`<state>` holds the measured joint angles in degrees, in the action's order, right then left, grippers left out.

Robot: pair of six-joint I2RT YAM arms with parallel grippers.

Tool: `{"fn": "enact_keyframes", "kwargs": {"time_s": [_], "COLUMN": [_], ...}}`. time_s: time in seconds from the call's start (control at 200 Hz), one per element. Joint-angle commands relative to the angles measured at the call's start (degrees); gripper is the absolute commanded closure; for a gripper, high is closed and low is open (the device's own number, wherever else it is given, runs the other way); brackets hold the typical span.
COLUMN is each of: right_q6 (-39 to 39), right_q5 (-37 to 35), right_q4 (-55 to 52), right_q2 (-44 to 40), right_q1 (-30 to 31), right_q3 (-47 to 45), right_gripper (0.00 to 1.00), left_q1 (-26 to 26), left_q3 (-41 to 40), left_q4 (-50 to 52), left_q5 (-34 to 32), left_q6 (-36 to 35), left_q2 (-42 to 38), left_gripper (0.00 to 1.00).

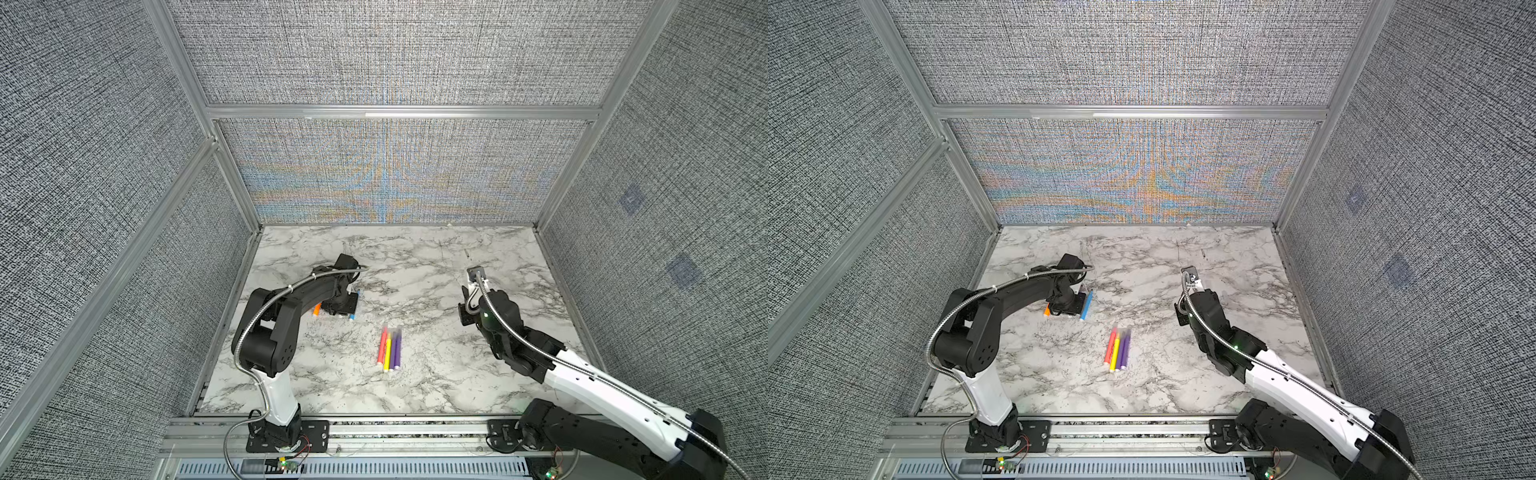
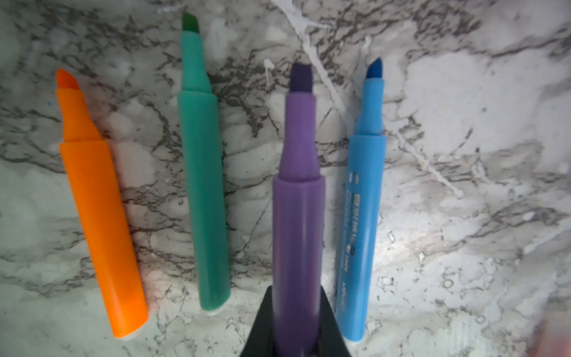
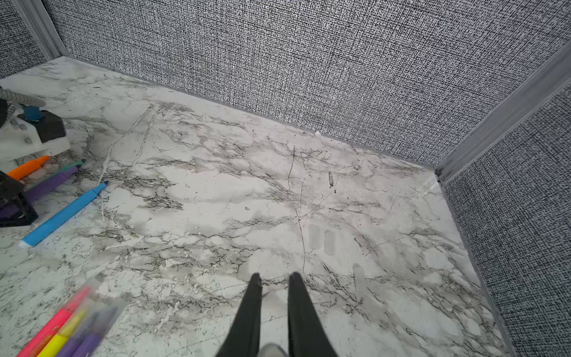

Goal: Remove pen caps from pens
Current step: Pick up the pen from the middle-left of the table, then place the pen cap to the middle-right of the table.

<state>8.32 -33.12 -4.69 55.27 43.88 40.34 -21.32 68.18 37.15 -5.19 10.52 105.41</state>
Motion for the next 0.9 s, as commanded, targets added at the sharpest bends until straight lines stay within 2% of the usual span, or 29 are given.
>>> {"fn": "enact_keyframes", "kwargs": {"time_s": [0.0,0.16,0.325,0.47,0.51,0.545,0.645,0.795,0.895], "right_q6": [0.12,0.12,0.05,-0.01,0.03,-0.23,3.50,3.08,1.91], "right_q5": [0.34,0.25,0.25,-0.27,-1.43,-3.61,-6.86,0.39,3.35], "right_q4": [0.82,0.82,0.56,0.33,0.12,-0.87,-12.95,-14.84,-17.55], "right_q2": [-0.16,-0.24,0.42,1.94,3.09,5.03,14.72,27.28,36.48], "right_q1": [0.01,0.03,0.04,-0.50,-1.35,-2.38,-8.58,-15.91,-19.62], "right_q3": [0.27,0.22,0.53,1.19,1.61,2.35,9.86,15.81,21.55], "right_gripper": [1.00,1.00,1.00,1.00,1.00,1.00,1.00,1.00,1.00], "left_q1": [0.13,0.10,0.28,0.35,0.25,0.25,0.27,0.31,0.07], "left_q3": [0.46,0.46,-0.43,-1.92,-2.46,-3.13,-4.81,-8.05,-11.83], "left_q4": [1.17,1.40,0.12,-1.88,-2.27,-2.63,-2.87,-4.20,-8.58], "left_q5": [-0.25,-0.17,-0.23,0.46,0.59,0.45,1.04,1.31,7.71], "left_q6": [0.20,0.11,0.20,0.59,0.62,0.61,-0.44,-1.25,-0.28], "left_q2": [0.15,0.11,-0.70,-5.10,-7.40,-9.59,-16.00,-25.91,-33.36], "left_gripper": [0.76,0.69,0.69,0.69,0.63,0.61,0.58,0.58,0.55]}}
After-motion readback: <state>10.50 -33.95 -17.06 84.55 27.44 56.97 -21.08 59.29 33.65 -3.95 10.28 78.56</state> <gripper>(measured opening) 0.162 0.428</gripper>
